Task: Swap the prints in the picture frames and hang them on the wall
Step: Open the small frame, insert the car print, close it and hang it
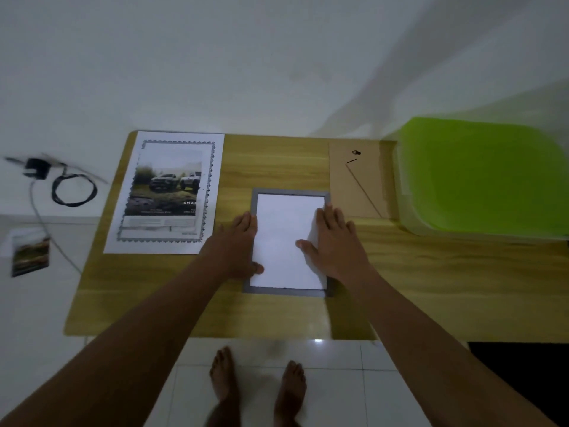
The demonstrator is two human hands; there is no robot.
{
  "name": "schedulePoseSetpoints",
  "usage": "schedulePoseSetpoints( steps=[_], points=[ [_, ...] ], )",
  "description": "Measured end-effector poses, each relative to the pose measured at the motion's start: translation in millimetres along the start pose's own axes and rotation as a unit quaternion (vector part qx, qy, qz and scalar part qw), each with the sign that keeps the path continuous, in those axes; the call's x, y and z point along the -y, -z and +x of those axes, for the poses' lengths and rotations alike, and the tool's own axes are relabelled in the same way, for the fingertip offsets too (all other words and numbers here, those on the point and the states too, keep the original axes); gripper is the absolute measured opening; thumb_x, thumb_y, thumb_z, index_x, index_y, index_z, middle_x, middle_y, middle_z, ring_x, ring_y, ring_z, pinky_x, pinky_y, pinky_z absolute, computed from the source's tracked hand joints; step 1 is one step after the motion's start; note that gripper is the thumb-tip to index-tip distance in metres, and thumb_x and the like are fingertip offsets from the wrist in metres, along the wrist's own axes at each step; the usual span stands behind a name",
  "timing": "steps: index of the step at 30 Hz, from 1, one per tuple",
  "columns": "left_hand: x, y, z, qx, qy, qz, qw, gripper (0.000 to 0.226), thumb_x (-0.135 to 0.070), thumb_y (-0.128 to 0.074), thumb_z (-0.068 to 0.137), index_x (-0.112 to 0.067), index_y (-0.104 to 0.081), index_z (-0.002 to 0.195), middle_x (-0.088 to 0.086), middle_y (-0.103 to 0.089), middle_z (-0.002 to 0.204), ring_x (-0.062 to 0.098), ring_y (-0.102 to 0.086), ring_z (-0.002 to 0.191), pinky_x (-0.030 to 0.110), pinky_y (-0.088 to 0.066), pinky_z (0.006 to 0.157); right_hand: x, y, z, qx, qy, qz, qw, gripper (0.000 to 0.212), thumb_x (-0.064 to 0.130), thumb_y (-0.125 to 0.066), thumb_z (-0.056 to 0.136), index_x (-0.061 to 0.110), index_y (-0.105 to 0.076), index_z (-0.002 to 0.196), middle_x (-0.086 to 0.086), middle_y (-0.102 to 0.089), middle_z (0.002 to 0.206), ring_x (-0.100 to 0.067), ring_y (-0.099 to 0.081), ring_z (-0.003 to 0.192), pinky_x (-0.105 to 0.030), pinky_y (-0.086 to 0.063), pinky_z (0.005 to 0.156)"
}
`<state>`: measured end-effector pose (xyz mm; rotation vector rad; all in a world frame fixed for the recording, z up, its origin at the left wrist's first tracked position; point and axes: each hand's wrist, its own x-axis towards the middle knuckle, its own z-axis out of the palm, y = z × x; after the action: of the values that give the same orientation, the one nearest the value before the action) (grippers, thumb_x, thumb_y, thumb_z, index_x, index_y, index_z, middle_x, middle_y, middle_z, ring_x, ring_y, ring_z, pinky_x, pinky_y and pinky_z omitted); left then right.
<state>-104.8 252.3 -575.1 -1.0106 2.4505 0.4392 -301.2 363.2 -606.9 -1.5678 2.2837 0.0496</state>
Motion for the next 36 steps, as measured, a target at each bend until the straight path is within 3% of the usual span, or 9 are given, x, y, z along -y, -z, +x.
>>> schedulePoseSetpoints(
  steps=[4,11,18,21,24,26,28,33,36],
  points=[
    [-4,-7,1,-0.016,0.008,-0.026,0.999,0.109,-0.06,-0.059,0.085,-0.006,0.007,0.153,0.012,0.007,0.163,0.026,0.003,0.15,0.048,-0.013,0.12,7,-3,-4,-0.015,0.017,0.011,1.0,0.079,0.06,-0.032,0.099,0.01,-0.009,0.156,-0.013,-0.008,0.164,-0.032,-0.005,0.151,-0.054,-0.013,0.119],
    [-8,-14,1,-0.045,0.026,-0.071,0.996,0.108,-0.057,-0.063,0.084,-0.007,0.003,0.154,0.011,0.004,0.163,0.026,0.001,0.151,0.047,-0.014,0.12,16,0,-8,-0.032,0.047,0.078,0.995,0.068,0.044,-0.042,0.102,0.015,-0.011,0.156,-0.008,-0.021,0.16,-0.027,-0.009,0.15,-0.058,-0.007,0.118],
    [-13,-20,9,-0.089,0.072,-0.184,0.976,0.093,-0.053,-0.058,0.088,-0.006,-0.011,0.154,0.014,-0.015,0.16,0.033,-0.011,0.148,0.052,-0.023,0.116,21,6,-12,-0.064,0.051,0.267,0.96,0.061,0.033,-0.051,0.102,0.023,-0.023,0.155,0.004,-0.032,0.159,-0.018,-0.028,0.146,-0.041,-0.005,0.121],
    [-14,-18,14,-0.141,0.097,-0.267,0.948,0.075,-0.044,-0.059,0.09,-0.008,-0.028,0.148,0.012,-0.038,0.149,0.037,-0.025,0.142,0.052,-0.031,0.112,21,12,-11,-0.061,0.029,0.341,0.937,0.062,0.039,-0.054,0.1,0.025,-0.028,0.154,0.007,-0.035,0.157,-0.017,-0.036,0.142,-0.036,-0.027,0.117],
    [-17,-7,11,-0.22,0.111,-0.33,0.911,0.057,-0.029,-0.061,0.092,-0.015,-0.042,0.144,0.013,-0.056,0.131,0.034,-0.048,0.126,0.041,-0.042,0.1,20,19,-12,-0.054,0.011,0.359,0.932,0.06,0.039,-0.054,0.099,0.025,-0.031,0.153,0.005,-0.04,0.154,-0.018,-0.04,0.138,-0.033,-0.036,0.111],
    [-20,4,4,-0.281,0.112,-0.356,0.884,0.043,-0.021,-0.064,0.09,-0.016,-0.057,0.133,0.007,-0.069,0.113,0.028,-0.063,0.107,0.03,-0.045,0.086,20,21,-13,-0.055,0.011,0.352,0.935,0.06,0.038,-0.054,0.1,0.024,-0.031,0.153,0.004,-0.039,0.155,-0.018,-0.04,0.139,-0.033,-0.035,0.111],
    [-20,15,-1,-0.304,0.125,-0.404,0.854,0.031,-0.017,-0.067,0.088,-0.019,-0.068,0.119,-0.002,-0.074,0.1,0.019,-0.068,0.094,0.026,-0.047,0.08,21,21,-14,-0.053,0.013,0.327,0.944,0.062,0.039,-0.052,0.1,0.023,-0.027,0.155,0.002,-0.032,0.158,-0.02,-0.033,0.144,-0.037,-0.031,0.116],
    [-17,27,-7,-0.281,0.105,-0.487,0.821,0.032,-0.018,-0.075,0.079,-0.025,-0.072,0.11,-0.009,-0.075,0.09,0.005,-0.071,0.084,0.038,-0.058,0.084,29,26,-17,-0.07,-0.003,0.175,0.982,0.064,0.046,-0.042,0.102,0.025,-0.016,0.157,-0.005,-0.007,0.165,-0.026,0.001,0.152,-0.057,-0.006,0.12],
    [-22,36,-15,-0.256,0.076,-0.554,0.789,0.032,-0.014,-0.075,0.079,-0.027,-0.071,0.109,-0.004,-0.076,0.089,0.012,-0.073,0.081,0.042,-0.06,0.075,44,38,-25,-0.093,0.017,0.194,0.977,0.059,0.047,-0.038,0.103,0.024,-0.024,0.155,-0.006,-0.021,0.162,-0.023,-0.014,0.151,-0.049,-0.014,0.119]
  ],
)
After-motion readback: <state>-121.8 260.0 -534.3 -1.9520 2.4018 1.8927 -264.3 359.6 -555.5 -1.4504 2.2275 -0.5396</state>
